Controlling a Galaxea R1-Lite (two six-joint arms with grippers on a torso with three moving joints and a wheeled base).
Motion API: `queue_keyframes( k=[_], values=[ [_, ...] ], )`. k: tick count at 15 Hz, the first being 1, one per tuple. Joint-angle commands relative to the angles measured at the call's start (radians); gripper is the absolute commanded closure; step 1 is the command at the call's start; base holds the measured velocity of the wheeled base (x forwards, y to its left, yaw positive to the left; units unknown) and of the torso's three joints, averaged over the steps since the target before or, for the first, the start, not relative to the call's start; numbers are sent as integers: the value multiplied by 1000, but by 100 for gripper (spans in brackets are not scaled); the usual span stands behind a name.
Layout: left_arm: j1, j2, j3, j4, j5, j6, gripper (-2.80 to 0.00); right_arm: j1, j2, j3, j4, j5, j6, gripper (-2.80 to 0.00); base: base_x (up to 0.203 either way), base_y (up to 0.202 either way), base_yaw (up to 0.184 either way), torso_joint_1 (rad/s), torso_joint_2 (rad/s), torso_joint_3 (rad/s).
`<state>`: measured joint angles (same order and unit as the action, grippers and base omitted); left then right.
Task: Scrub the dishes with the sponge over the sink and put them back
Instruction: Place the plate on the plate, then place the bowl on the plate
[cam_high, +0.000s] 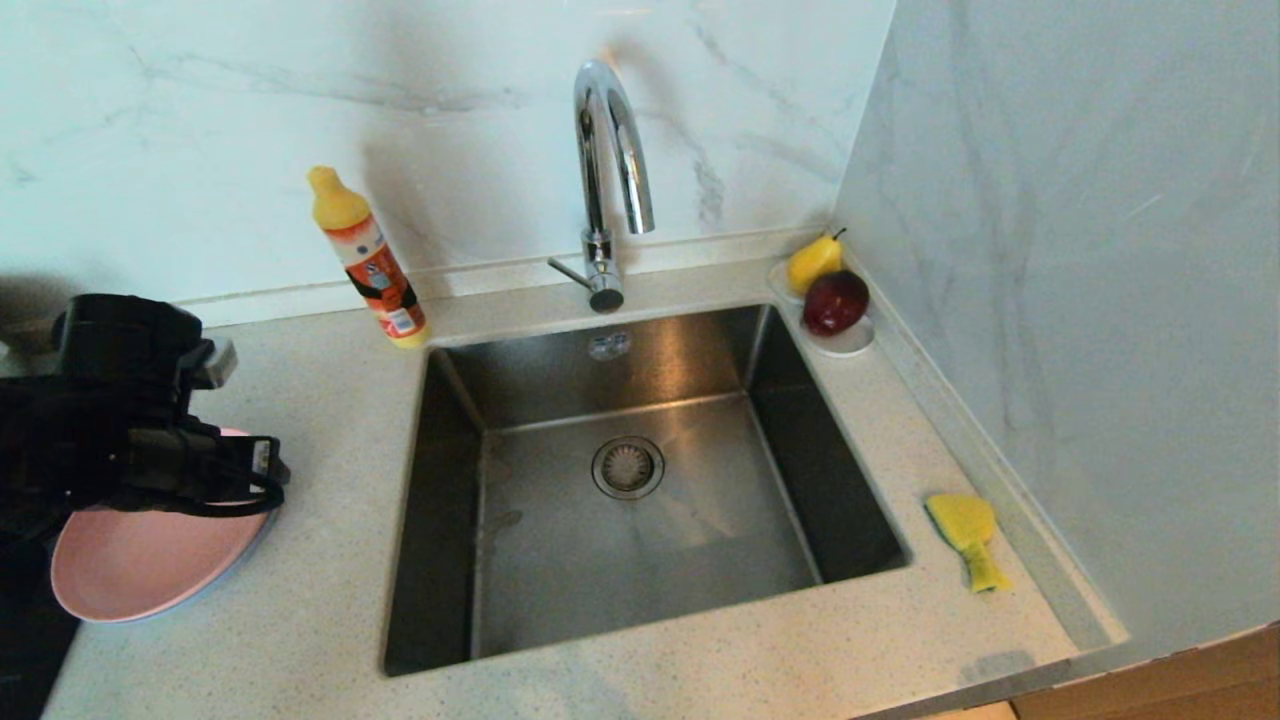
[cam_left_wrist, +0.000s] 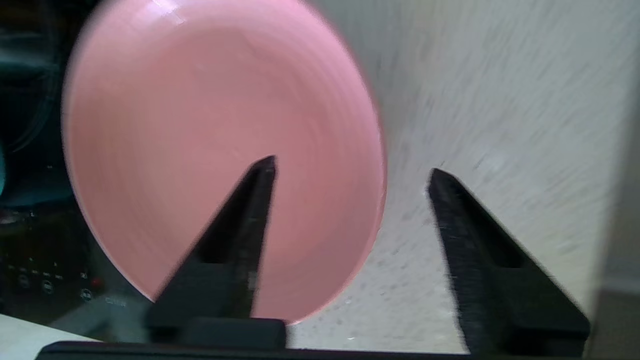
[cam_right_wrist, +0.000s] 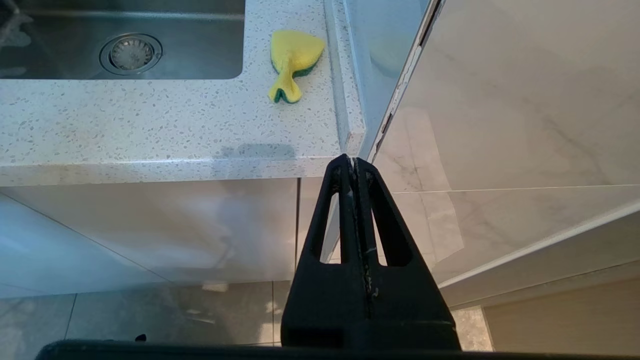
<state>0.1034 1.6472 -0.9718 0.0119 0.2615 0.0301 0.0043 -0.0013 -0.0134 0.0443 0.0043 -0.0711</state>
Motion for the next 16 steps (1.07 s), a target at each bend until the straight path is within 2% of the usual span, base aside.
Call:
queue_keyframes(
  k=[1,3,4,7,9,16],
  values=[
    [20,-77,-58,7,1,-43,-280,0,-2,0,0,0,-1,0,0,0,0,0,0,0],
    [80,-108,-101,56,-5,-76,-280,0,-2,0,0,0,-1,0,0,0,0,0,0,0],
    [113,-113,-119,82,-26,-81,0,0,-2,0,0,0,-1,0,0,0,0,0,0,0],
    [240,-97,-210,175,-99,-119,0,0,-2,0,0,0,-1,0,0,0,0,0,0,0],
    [338,-75,-260,220,-177,-136,0,0,-2,0,0,0,-1,0,0,0,0,0,0,0],
    [618,46,-362,234,-348,-147,0,0,-2,0,0,0,-1,0,0,0,0,0,0,0]
  ],
)
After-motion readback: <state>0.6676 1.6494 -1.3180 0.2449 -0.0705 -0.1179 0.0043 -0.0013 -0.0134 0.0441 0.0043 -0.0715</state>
